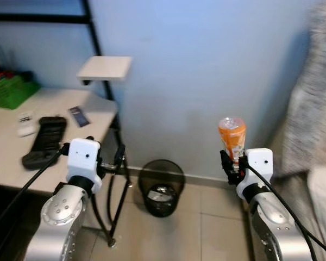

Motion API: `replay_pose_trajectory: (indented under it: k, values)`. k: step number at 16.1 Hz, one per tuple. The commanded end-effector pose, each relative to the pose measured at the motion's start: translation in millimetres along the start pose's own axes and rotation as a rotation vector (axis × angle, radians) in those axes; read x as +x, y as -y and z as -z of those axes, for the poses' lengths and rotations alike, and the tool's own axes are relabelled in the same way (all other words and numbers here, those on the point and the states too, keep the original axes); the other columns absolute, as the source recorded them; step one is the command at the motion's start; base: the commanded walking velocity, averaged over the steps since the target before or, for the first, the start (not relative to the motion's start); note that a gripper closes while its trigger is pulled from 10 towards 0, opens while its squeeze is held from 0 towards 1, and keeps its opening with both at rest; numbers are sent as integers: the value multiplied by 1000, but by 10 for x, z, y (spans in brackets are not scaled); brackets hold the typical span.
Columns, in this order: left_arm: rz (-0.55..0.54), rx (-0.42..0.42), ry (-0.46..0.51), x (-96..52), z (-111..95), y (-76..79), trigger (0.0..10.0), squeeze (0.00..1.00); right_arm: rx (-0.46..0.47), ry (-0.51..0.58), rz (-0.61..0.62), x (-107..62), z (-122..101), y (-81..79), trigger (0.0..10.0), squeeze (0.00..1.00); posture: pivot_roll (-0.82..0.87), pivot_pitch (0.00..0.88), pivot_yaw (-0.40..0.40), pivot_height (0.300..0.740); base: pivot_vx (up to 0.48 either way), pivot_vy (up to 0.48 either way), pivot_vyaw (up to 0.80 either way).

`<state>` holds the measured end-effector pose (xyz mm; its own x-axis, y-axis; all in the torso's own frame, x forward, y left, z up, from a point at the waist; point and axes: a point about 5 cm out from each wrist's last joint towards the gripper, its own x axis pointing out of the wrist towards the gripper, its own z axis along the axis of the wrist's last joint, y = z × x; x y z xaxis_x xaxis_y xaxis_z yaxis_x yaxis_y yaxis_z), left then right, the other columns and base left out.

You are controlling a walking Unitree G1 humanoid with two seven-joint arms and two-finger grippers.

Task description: Clean up the room

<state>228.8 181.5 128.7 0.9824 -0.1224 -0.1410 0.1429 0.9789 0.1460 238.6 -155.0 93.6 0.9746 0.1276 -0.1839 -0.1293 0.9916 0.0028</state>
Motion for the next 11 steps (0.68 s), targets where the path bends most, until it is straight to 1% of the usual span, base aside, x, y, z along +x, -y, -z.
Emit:
replay_pose_trajectory:
  k: [1, 11]
  values:
    - [-7, 4, 0, -3, -7, -12, 10000, 0, -3, 13, -19, 9, -22, -48, 10000, 0, 0, 0, 41, 740, 285, 0, 0]
    - [5, 7, 1, 12, -10, 1, 10000, 0, -1, 11, -14, 8, -11, -45, 10000, 0, -3, 0, 48, 740, 293, 0, 0]
